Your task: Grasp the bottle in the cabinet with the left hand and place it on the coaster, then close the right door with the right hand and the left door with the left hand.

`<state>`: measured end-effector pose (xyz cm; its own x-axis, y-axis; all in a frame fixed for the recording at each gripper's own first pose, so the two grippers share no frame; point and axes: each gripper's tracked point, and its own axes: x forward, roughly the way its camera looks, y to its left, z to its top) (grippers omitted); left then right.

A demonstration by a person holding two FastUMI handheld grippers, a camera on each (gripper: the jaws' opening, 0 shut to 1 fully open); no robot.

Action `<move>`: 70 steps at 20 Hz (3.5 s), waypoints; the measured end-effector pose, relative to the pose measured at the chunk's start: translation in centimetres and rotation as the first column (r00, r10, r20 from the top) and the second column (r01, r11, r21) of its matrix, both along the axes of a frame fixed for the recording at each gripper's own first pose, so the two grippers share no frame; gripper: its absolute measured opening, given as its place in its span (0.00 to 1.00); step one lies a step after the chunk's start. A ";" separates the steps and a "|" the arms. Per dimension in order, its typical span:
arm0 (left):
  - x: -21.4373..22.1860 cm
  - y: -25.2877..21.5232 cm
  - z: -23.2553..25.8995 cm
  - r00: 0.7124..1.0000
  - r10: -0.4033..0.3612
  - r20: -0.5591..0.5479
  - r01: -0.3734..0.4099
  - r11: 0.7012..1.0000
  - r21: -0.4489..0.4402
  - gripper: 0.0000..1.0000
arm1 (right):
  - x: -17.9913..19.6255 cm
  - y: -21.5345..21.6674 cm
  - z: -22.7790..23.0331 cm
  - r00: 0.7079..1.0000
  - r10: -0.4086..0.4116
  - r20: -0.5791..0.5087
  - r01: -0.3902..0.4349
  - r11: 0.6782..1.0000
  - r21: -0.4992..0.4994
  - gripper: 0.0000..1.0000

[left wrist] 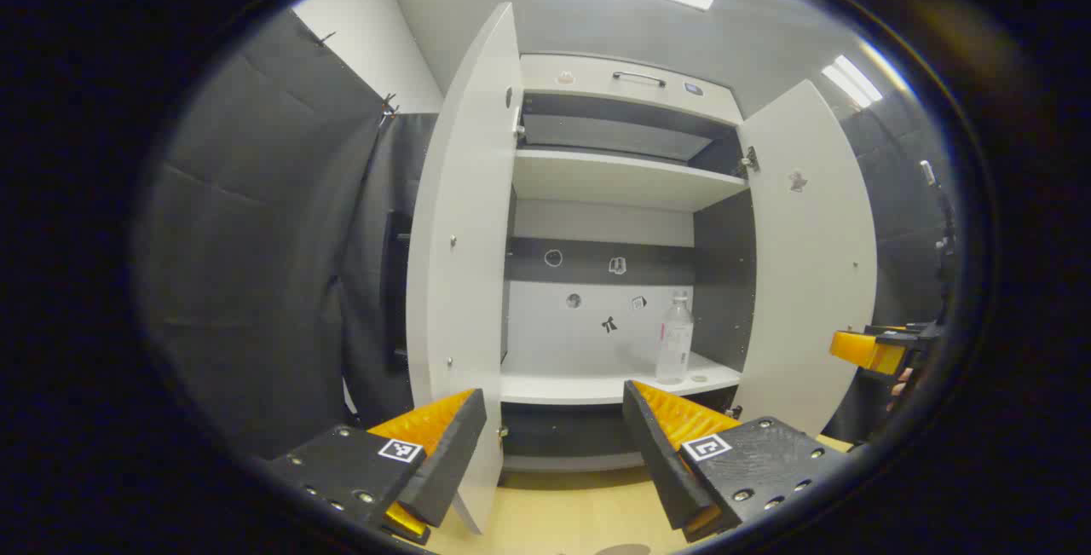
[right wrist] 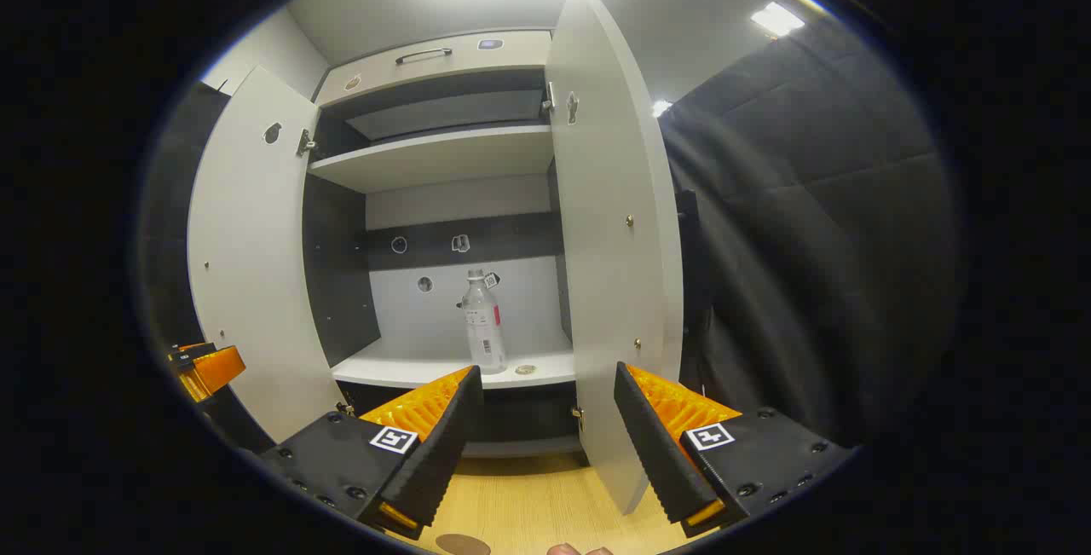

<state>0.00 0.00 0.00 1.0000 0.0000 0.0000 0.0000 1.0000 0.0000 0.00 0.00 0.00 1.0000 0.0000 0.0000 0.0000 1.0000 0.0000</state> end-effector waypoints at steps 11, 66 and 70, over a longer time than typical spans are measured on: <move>-0.6 -2.6 -1.5 0.998 -0.057 -0.012 0.057 0.997 0.049 0.94 | -2.2 -0.2 -1.2 1.000 -0.003 -0.023 0.003 1.000 -0.003 0.98; 33.3 -25.4 -6.1 0.943 -0.318 -0.099 0.321 0.947 0.011 0.94 | 2.4 -30.3 3.1 0.795 -0.604 0.053 0.605 0.796 -0.014 0.98; 34.2 -25.8 -6.9 0.942 -0.317 -0.113 0.321 0.947 0.016 0.91 | 2.9 -30.4 2.9 0.794 -0.606 0.039 0.607 0.794 -0.020 0.98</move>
